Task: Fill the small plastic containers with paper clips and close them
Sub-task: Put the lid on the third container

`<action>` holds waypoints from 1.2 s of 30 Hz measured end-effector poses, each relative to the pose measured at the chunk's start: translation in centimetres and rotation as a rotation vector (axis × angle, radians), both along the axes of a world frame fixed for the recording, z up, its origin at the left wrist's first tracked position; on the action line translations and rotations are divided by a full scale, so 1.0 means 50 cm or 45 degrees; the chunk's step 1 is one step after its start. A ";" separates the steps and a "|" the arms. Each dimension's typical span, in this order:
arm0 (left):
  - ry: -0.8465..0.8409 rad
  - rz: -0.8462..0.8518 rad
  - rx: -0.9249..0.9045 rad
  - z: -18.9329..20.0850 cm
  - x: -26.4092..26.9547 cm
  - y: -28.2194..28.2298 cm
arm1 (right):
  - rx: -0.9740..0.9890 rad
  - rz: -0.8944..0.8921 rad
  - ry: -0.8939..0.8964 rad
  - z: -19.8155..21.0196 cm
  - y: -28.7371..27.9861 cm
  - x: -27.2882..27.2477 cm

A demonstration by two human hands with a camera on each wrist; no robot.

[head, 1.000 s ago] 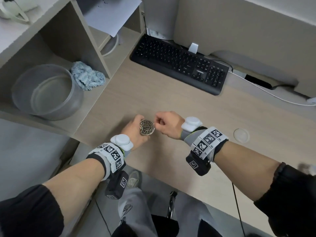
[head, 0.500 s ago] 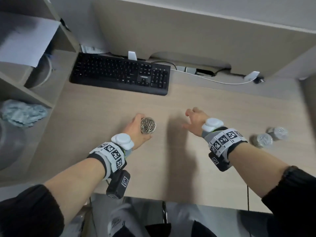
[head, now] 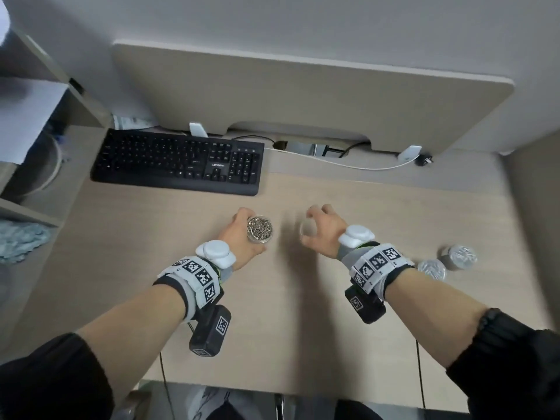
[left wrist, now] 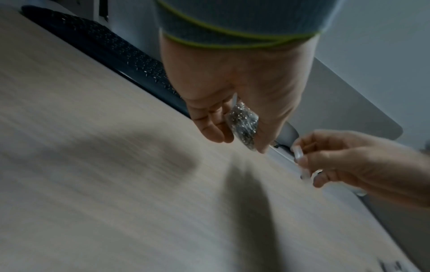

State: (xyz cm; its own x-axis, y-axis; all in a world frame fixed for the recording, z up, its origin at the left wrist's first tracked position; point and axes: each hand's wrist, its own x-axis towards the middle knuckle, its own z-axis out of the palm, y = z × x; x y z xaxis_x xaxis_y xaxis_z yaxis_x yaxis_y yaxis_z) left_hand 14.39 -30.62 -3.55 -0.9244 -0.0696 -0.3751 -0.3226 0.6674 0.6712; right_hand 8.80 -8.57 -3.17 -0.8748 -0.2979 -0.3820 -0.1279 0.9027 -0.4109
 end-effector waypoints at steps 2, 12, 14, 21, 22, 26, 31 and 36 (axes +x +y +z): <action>0.008 0.005 0.022 0.027 -0.011 0.012 | -0.153 -0.050 0.059 0.052 0.005 -0.023; 0.192 -0.041 0.219 0.192 -0.072 0.024 | -0.385 0.029 0.286 0.264 -0.035 -0.046; 0.191 -0.047 0.262 0.212 -0.073 0.021 | -0.353 0.068 0.310 0.285 -0.050 -0.040; 0.195 -0.068 0.354 0.239 -0.066 -0.016 | -0.383 0.080 0.409 0.323 -0.099 -0.012; 0.190 -0.066 0.369 0.242 -0.065 -0.020 | -0.395 0.056 0.406 0.323 -0.104 -0.010; 0.184 -0.079 0.408 0.257 -0.060 -0.031 | -0.456 0.033 0.381 0.330 -0.120 0.000; 0.157 -0.125 0.406 0.271 -0.064 -0.034 | -0.465 0.090 0.323 0.337 -0.137 0.001; 0.157 -0.146 0.430 0.278 -0.069 -0.035 | -0.413 0.116 0.247 0.337 -0.136 -0.007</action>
State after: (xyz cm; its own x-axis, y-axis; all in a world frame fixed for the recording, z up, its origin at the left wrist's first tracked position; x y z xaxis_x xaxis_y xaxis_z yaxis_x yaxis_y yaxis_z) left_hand 10.95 -32.39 10.35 -0.9587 0.1453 -0.2443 -0.1616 0.4286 0.8889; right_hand 8.46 -15.36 13.69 -0.8860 -0.4559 -0.0849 -0.3051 0.7110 -0.6336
